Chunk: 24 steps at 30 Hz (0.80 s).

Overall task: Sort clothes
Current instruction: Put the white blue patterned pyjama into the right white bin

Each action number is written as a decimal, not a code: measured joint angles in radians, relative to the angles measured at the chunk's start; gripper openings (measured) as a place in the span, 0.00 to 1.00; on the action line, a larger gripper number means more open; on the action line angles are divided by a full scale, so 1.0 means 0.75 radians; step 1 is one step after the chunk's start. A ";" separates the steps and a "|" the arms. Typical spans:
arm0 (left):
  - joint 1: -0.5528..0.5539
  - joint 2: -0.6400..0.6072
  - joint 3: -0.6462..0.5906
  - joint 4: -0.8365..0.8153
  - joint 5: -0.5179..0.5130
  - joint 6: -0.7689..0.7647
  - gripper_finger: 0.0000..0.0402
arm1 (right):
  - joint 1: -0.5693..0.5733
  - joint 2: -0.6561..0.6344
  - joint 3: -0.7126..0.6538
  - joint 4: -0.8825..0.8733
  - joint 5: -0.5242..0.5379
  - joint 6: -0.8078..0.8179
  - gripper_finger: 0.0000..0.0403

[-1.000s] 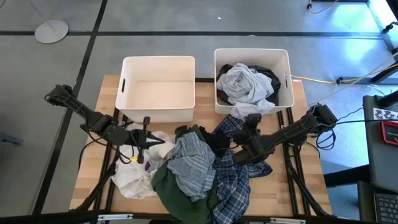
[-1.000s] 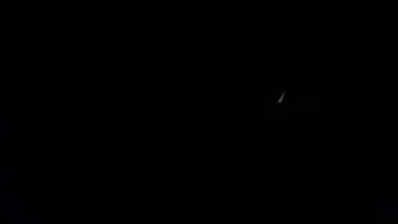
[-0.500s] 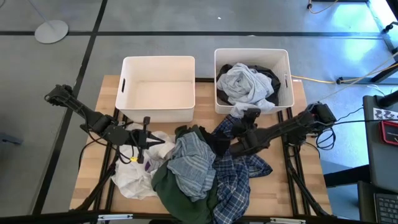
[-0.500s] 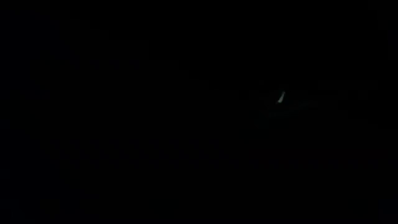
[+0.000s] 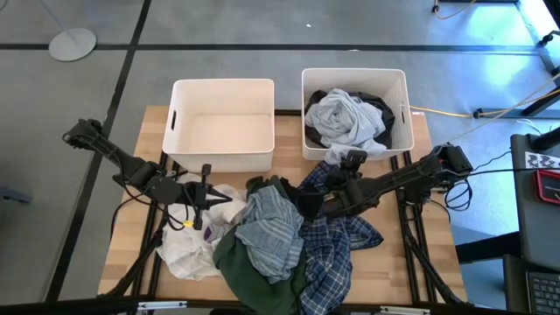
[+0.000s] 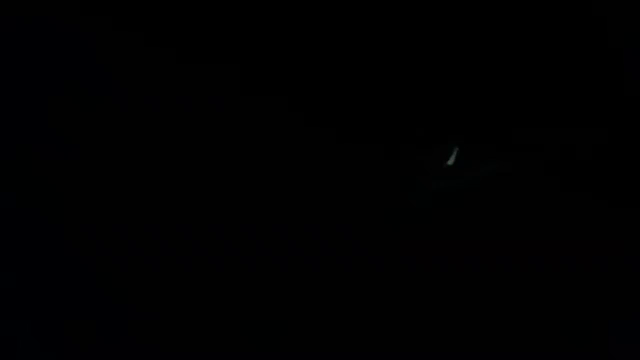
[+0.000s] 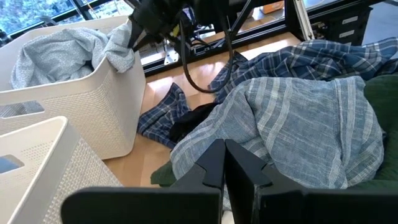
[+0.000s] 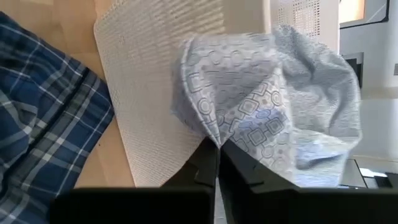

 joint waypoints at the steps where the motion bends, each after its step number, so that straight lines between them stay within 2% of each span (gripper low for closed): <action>1: 0.000 0.000 0.000 0.000 0.000 0.000 0.00 | 0.000 0.000 0.025 -0.025 0.000 0.002 0.03; 5: 0.000 0.000 0.000 0.000 0.000 0.000 0.00 | 0.000 -0.021 0.153 -0.127 0.042 0.034 0.06; 12: 0.000 0.000 0.001 0.006 0.001 0.000 0.00 | -0.050 -0.127 0.388 -0.145 0.127 -0.032 0.01; 19: 0.000 0.000 0.001 0.008 0.000 0.012 0.00 | -0.245 -0.206 0.501 -0.145 0.176 -0.040 0.05; 24: 0.000 0.000 0.001 0.008 0.000 0.027 0.00 | -0.433 -0.213 0.501 -0.145 0.119 -0.074 0.05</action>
